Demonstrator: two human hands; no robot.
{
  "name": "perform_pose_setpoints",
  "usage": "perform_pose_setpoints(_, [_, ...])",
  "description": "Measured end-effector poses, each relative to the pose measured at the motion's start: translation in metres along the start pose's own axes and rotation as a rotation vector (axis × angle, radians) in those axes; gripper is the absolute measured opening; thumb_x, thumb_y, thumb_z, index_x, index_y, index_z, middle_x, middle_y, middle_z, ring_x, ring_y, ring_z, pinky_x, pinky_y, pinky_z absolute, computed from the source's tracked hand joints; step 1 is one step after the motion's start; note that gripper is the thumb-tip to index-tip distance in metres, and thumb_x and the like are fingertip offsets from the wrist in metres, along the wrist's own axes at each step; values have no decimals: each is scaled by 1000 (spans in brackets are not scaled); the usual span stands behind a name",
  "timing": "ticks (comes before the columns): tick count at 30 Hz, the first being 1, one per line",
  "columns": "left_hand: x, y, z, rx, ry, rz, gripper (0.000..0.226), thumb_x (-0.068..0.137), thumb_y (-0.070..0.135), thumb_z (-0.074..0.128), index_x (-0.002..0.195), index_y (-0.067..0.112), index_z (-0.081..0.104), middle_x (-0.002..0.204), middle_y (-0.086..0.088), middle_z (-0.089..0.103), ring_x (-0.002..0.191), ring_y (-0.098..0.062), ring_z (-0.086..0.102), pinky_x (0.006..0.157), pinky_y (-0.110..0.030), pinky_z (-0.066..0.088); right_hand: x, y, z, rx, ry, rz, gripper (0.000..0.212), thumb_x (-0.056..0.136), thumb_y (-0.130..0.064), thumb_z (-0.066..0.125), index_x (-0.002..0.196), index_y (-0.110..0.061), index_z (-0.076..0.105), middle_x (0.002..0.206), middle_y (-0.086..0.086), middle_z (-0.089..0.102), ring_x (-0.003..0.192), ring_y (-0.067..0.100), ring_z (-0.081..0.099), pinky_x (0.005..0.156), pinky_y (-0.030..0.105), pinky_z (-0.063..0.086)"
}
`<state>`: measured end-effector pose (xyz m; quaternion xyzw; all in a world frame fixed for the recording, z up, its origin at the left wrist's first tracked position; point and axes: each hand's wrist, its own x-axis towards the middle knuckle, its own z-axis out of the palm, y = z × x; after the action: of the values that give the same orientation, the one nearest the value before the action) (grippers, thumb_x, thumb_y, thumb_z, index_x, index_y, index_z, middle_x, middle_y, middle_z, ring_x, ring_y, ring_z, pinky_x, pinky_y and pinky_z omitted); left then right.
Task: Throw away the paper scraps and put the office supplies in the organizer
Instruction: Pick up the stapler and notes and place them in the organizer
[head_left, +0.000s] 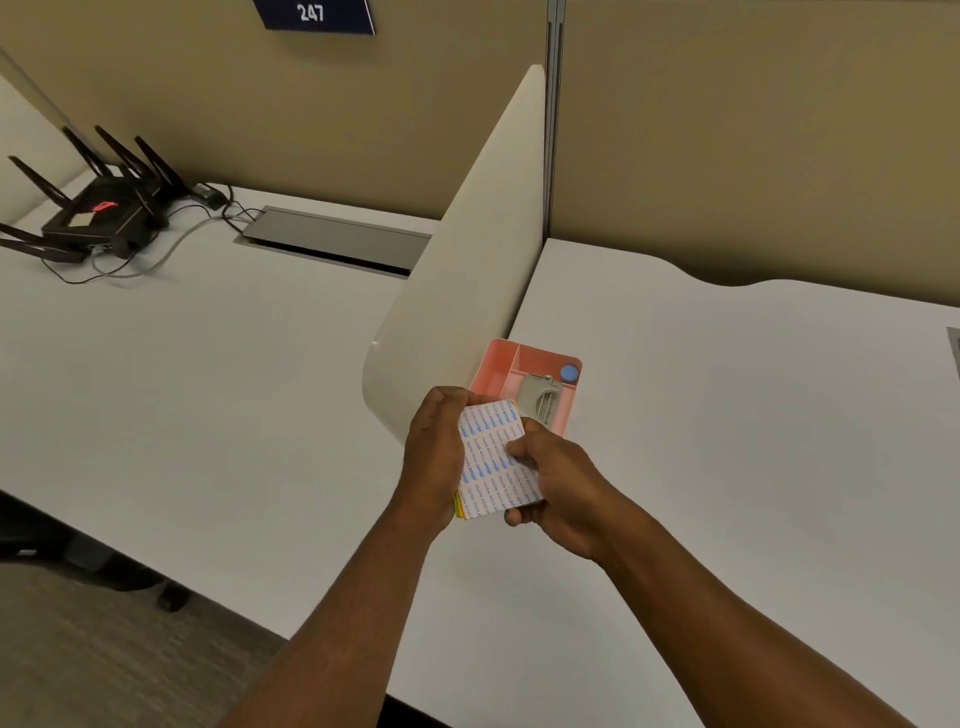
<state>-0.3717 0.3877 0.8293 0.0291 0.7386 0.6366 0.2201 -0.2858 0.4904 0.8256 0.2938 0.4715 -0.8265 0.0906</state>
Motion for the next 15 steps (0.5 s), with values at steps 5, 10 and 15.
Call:
perform_pose_setpoints(5, [5,-5,-5,221,24,68,24,101,26,39,81,19,49,68,10,56,60,-2,56,54,-14,42,3,-5,-2,-361,-21,-48,33,101,-27,39,134,-27,42,121,6,61,99,28,63,62,27,55])
perform_pose_setpoints(10, [8,-12,-13,143,-88,-6,15,98,16,42,93,17,55,79,2,61,64,-6,55,53,-19,42,11,-8,-8,-521,68,-164,30,102,-25,34,130,-26,43,124,0,58,101,17,61,61,25,55])
perform_pose_setpoints(15, [14,-13,-20,223,-125,11,12,96,14,52,95,19,63,78,8,69,68,-4,63,62,-25,47,21,-16,-11,-874,235,-292,26,98,-28,44,121,-19,48,119,-3,61,98,13,58,81,31,51])
